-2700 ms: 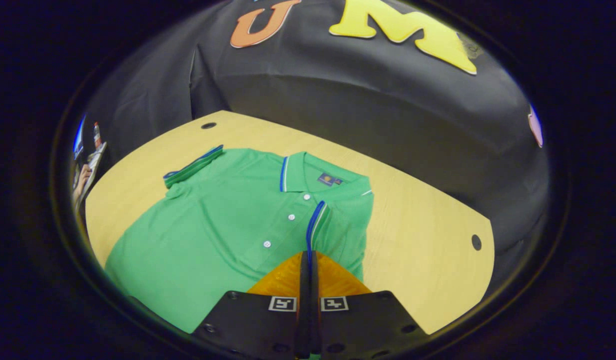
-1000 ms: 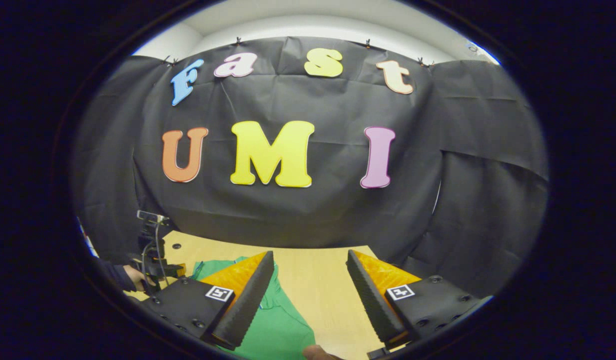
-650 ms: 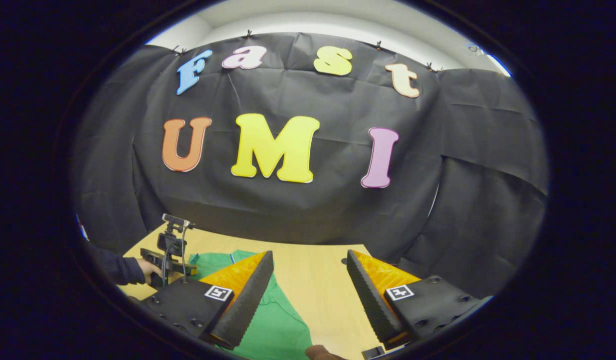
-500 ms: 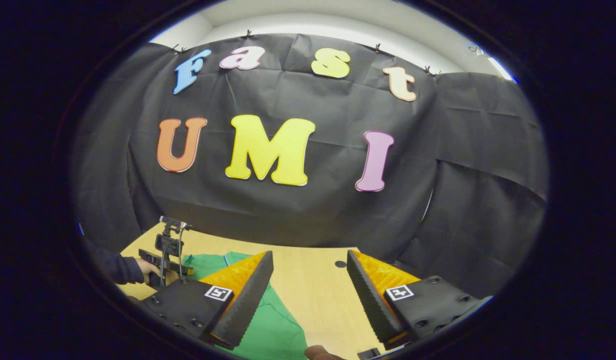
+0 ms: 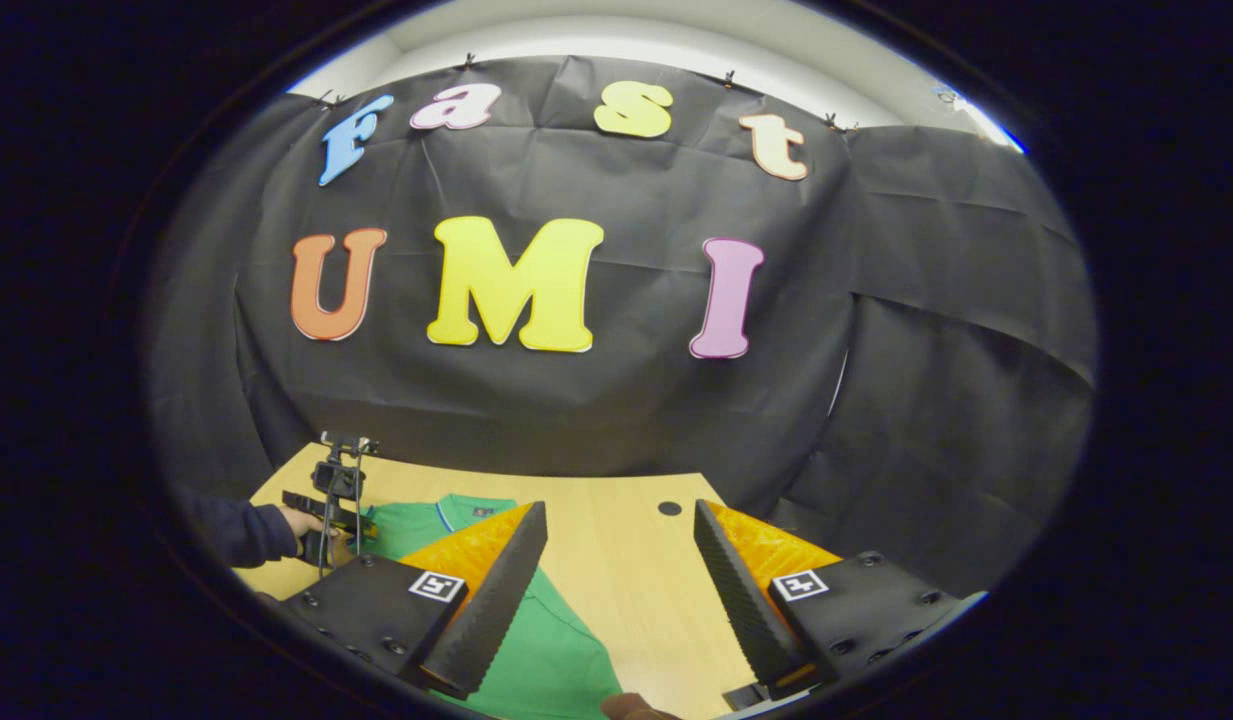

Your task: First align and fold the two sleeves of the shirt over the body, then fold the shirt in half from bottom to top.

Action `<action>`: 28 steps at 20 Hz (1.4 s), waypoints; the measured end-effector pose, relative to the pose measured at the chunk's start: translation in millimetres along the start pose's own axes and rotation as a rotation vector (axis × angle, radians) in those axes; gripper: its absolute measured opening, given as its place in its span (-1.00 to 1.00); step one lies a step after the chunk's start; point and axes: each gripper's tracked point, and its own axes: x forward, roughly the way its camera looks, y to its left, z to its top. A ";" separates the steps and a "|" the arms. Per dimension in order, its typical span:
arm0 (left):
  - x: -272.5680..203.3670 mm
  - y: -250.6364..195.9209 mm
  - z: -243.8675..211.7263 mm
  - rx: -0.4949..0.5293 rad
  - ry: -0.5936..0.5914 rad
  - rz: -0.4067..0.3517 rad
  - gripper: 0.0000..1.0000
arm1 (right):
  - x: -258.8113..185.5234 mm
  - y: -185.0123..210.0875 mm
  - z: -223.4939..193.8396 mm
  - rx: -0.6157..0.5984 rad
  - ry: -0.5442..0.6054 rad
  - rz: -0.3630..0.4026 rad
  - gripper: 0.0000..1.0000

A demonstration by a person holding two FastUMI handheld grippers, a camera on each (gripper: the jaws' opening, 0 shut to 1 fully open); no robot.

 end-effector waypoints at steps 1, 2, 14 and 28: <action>1.0 0.7 0.8 0.006 0.001 0.002 -0.17 | -0.9 -1.3 -0.4 0.001 0.002 -0.003 0.87; 1.4 2.2 0.7 0.006 0.002 0.003 -0.25 | -1.3 -2.1 -0.9 0.002 0.005 -0.003 0.87; -21.4 -14.3 20.7 0.113 -0.017 -0.057 -0.94 | 0.8 -3.5 -3.9 0.020 0.009 0.047 0.91; -44.7 -155.4 20.5 0.442 -0.056 -0.156 -0.94 | 7.6 -27.2 -36.4 0.028 0.077 0.034 0.87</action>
